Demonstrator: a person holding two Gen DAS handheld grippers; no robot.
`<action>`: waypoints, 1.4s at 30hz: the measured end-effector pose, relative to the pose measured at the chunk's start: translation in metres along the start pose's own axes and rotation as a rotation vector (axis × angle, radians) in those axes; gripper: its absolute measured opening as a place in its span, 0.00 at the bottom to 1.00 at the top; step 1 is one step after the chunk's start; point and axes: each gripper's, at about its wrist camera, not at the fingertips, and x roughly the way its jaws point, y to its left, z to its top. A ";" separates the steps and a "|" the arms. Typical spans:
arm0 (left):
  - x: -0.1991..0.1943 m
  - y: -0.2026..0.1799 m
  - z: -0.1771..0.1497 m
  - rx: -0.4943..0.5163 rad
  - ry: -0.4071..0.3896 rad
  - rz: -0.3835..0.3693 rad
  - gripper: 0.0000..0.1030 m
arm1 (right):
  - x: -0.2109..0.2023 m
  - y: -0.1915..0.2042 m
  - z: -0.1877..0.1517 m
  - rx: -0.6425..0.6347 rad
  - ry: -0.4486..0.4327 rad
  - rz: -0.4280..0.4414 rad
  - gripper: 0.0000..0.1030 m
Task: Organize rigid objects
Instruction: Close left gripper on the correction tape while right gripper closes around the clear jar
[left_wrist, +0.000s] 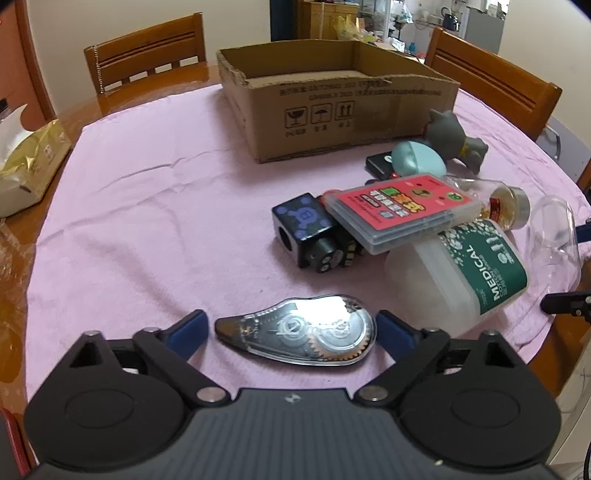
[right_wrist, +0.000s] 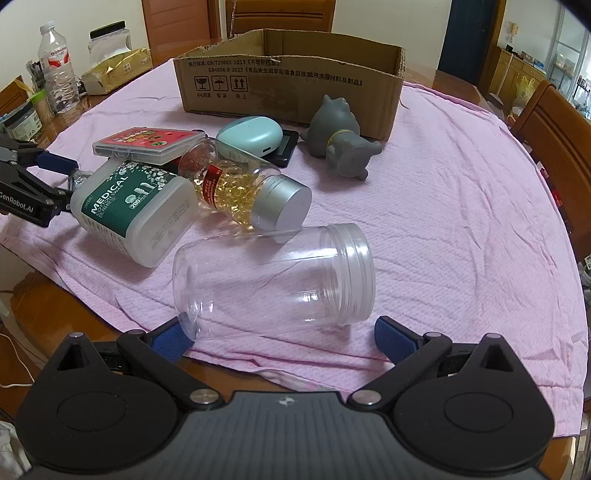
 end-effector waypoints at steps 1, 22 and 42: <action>-0.001 0.001 0.000 -0.002 0.000 0.001 0.88 | 0.000 0.000 0.000 0.000 -0.001 0.000 1.00; 0.001 0.006 0.008 0.033 0.046 -0.021 0.87 | 0.002 -0.002 0.008 -0.003 0.051 0.003 1.00; 0.001 0.006 0.009 0.033 0.049 -0.022 0.87 | -0.001 0.006 0.040 -0.085 0.037 0.010 1.00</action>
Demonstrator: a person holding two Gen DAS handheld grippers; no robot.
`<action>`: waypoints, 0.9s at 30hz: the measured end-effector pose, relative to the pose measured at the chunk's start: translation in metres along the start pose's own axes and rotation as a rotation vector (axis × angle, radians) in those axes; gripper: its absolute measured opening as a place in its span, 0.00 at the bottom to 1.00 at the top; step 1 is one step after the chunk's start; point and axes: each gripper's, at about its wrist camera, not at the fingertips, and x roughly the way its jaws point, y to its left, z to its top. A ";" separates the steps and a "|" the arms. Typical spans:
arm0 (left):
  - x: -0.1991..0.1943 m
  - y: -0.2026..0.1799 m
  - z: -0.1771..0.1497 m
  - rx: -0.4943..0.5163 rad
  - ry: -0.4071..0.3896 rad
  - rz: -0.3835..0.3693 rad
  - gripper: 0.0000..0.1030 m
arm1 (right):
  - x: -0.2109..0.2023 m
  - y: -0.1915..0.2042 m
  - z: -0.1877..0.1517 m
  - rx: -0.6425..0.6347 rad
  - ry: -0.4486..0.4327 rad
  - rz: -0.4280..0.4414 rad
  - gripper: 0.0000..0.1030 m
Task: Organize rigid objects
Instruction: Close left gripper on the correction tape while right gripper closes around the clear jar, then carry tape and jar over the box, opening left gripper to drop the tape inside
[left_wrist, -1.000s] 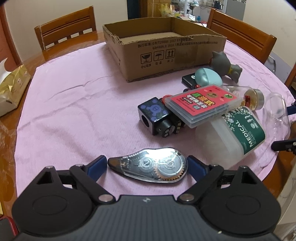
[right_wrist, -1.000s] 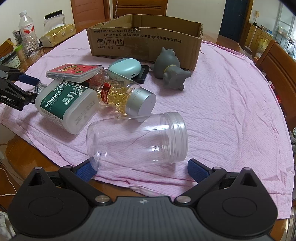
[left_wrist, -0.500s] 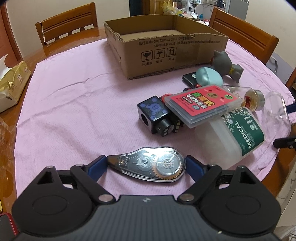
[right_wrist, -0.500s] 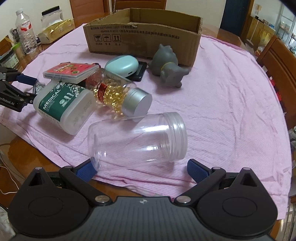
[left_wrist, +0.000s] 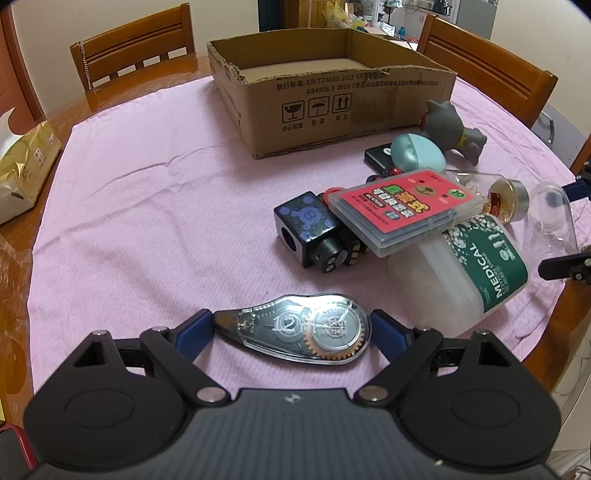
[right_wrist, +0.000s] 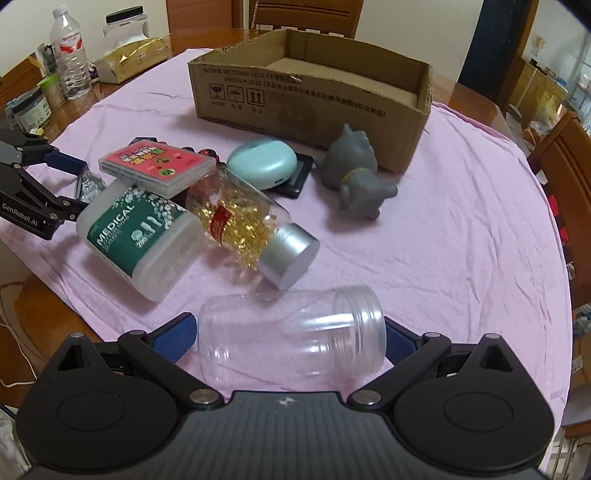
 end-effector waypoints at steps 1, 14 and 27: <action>0.000 0.000 0.000 -0.002 0.001 0.001 0.87 | 0.001 0.001 0.001 0.001 0.008 -0.005 1.00; 0.000 0.000 0.006 -0.012 0.033 -0.003 0.86 | 0.001 -0.009 0.015 0.073 0.090 -0.021 0.91; -0.015 0.019 0.022 -0.001 0.062 -0.017 0.86 | -0.021 -0.018 0.052 0.124 0.075 -0.065 0.91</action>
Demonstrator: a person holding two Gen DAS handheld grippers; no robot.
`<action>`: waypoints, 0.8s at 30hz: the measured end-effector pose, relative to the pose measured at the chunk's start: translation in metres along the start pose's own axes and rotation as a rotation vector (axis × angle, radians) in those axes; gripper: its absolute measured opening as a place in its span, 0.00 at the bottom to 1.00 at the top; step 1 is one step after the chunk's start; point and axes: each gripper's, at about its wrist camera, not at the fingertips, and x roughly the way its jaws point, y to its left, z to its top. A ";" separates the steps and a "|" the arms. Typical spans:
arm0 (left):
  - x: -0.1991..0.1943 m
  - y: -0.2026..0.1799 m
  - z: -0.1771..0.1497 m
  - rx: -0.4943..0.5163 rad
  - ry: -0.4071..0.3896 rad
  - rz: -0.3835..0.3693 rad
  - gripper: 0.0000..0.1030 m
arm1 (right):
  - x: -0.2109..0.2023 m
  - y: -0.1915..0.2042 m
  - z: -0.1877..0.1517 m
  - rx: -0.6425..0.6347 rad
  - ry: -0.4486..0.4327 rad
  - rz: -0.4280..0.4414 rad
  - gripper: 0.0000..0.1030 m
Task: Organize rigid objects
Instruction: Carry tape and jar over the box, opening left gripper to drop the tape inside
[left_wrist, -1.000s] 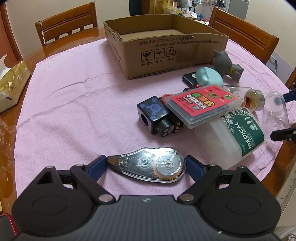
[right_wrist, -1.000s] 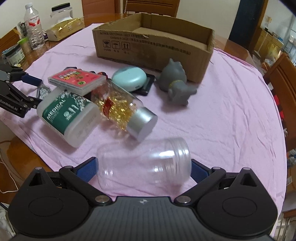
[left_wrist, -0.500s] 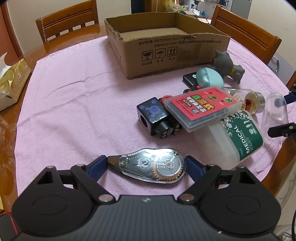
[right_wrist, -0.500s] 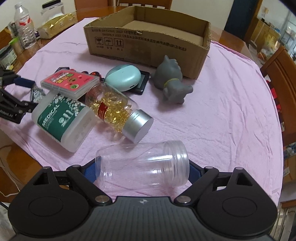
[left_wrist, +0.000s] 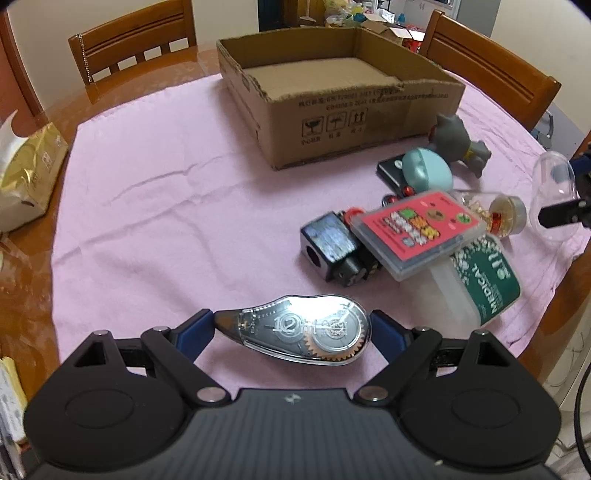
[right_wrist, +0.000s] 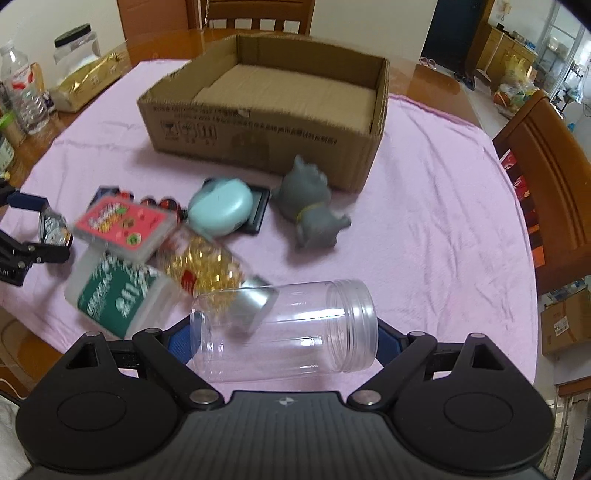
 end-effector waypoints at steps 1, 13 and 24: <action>-0.002 0.001 0.002 -0.001 -0.001 0.001 0.86 | -0.002 -0.001 0.005 -0.001 -0.006 0.006 0.91; -0.052 0.002 0.058 -0.021 -0.042 0.066 0.86 | -0.021 -0.016 0.075 -0.128 -0.114 0.100 0.91; -0.052 -0.015 0.161 0.020 -0.173 0.052 0.86 | -0.017 -0.035 0.126 -0.195 -0.200 0.146 0.91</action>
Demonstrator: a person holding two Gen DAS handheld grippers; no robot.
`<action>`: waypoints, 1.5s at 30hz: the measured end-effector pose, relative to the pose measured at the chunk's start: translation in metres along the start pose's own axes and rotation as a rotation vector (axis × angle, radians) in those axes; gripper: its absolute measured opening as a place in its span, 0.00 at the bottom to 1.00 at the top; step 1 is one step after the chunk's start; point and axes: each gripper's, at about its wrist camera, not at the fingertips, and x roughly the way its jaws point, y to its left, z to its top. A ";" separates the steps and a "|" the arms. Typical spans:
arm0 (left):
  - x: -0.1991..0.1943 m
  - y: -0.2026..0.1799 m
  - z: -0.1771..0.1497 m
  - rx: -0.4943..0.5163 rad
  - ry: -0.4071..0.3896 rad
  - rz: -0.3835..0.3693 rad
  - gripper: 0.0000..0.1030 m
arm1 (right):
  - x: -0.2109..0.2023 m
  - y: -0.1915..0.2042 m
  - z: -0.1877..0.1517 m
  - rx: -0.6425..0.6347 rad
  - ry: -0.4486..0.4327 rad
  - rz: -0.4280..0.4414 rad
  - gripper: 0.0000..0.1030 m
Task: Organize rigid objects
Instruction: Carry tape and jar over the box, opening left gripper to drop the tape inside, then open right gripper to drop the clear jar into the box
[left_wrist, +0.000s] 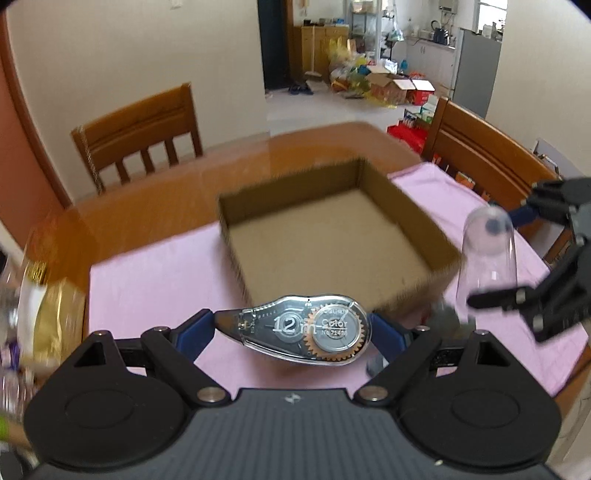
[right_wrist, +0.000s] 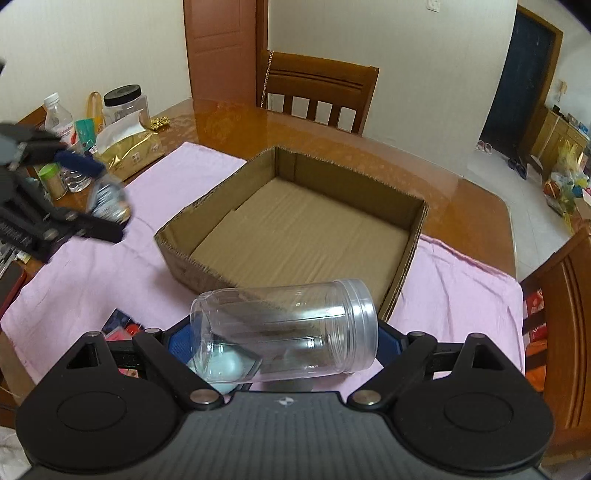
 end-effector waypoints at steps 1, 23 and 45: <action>0.006 -0.002 0.009 0.008 -0.009 -0.001 0.86 | 0.002 -0.003 0.003 0.001 -0.003 0.001 0.91; 0.153 -0.003 0.082 -0.071 0.016 0.087 0.89 | 0.027 -0.039 0.027 0.053 -0.010 -0.014 0.91; 0.047 0.035 0.025 -0.265 -0.076 0.163 0.98 | 0.087 -0.047 0.072 0.068 0.035 -0.011 0.91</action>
